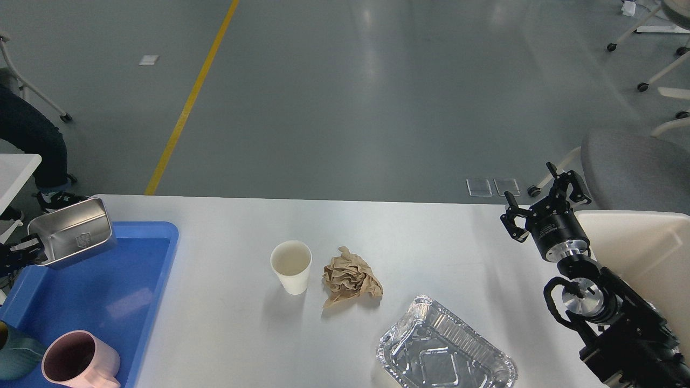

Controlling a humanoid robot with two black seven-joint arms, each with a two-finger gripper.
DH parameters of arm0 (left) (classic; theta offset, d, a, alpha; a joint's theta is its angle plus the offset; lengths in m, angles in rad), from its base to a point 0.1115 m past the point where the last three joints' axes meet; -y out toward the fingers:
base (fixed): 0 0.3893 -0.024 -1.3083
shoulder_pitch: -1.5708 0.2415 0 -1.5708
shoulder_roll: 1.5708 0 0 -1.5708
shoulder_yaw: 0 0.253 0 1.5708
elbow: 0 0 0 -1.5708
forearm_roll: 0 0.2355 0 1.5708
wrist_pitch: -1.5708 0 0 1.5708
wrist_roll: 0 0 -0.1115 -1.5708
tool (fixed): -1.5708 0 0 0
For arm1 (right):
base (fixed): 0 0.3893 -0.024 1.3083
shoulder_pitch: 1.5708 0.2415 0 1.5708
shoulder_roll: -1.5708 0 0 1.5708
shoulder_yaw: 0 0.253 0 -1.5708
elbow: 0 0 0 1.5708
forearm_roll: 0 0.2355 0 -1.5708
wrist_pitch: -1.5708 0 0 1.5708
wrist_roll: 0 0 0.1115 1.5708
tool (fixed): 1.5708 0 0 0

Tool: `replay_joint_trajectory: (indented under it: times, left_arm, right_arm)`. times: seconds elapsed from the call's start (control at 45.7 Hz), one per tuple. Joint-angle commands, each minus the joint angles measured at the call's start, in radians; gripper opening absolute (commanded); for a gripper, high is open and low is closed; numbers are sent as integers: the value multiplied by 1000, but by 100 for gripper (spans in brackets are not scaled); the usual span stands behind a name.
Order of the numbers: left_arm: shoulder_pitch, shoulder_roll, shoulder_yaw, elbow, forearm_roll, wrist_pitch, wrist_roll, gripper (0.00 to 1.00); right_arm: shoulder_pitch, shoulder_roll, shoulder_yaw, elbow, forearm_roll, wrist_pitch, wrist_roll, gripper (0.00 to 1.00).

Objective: Tidy desktop
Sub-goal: 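Lower the steel tin into the blue tray and release it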

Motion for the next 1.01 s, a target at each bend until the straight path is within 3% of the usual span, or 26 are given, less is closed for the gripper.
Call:
replay_joint_trajectory:
  times: [0.0,0.613,0.985]
  left_arm:
    - [12,-28,22,14,-5,36,-3,0]
    - [36,-128,97,125,-6,102,-43,0]
    - [36,-177,119,139,-8,119,-41,1]
  right_arm:
    - [-1,9,0,0,0,0,1,100]
    - [-4,30,0,0,0,0,1,100]
    - [-9,30,0,0,0,0,1,100]
